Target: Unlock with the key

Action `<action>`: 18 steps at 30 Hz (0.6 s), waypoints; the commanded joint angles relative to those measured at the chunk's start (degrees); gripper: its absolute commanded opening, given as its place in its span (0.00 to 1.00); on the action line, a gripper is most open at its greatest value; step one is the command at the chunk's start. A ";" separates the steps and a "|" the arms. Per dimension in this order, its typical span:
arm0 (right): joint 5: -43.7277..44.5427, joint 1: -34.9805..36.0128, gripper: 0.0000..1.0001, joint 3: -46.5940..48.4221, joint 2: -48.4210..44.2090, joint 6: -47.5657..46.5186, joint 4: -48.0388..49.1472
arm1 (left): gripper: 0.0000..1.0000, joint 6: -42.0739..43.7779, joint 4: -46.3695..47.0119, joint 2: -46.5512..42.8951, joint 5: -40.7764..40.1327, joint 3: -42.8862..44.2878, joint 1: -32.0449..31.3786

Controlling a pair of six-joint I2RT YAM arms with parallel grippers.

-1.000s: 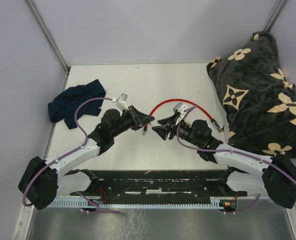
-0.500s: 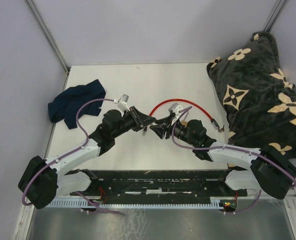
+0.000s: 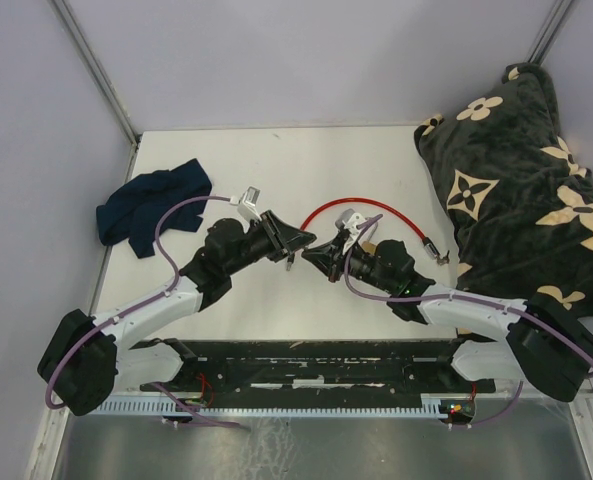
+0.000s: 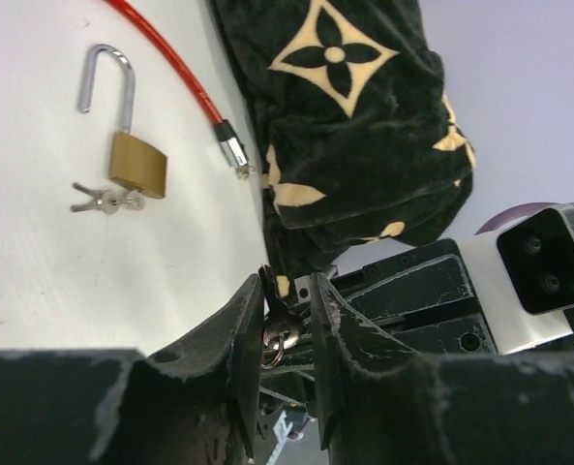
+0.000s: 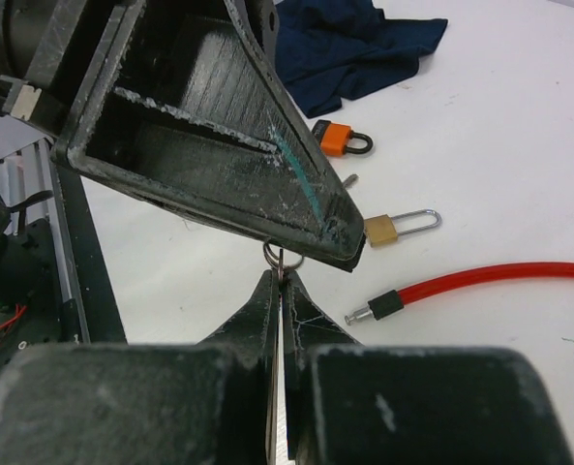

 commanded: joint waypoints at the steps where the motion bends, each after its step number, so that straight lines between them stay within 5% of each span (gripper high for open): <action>1: -2.65 -0.30 0.02 2.44 -3.37 -0.10 -0.05 | 0.35 -3.75 9.41 0.06 4.01 -0.54 0.21; 9: -4.63 -1.06 0.02 2.91 -4.62 1.95 -2.39 | 0.42 -9.49 19.70 1.87 7.86 -4.09 1.22; 18: -6.04 -2.24 0.02 5.35 -6.12 1.39 -8.97 | 0.42 -8.53 15.89 1.74 7.93 -4.42 1.96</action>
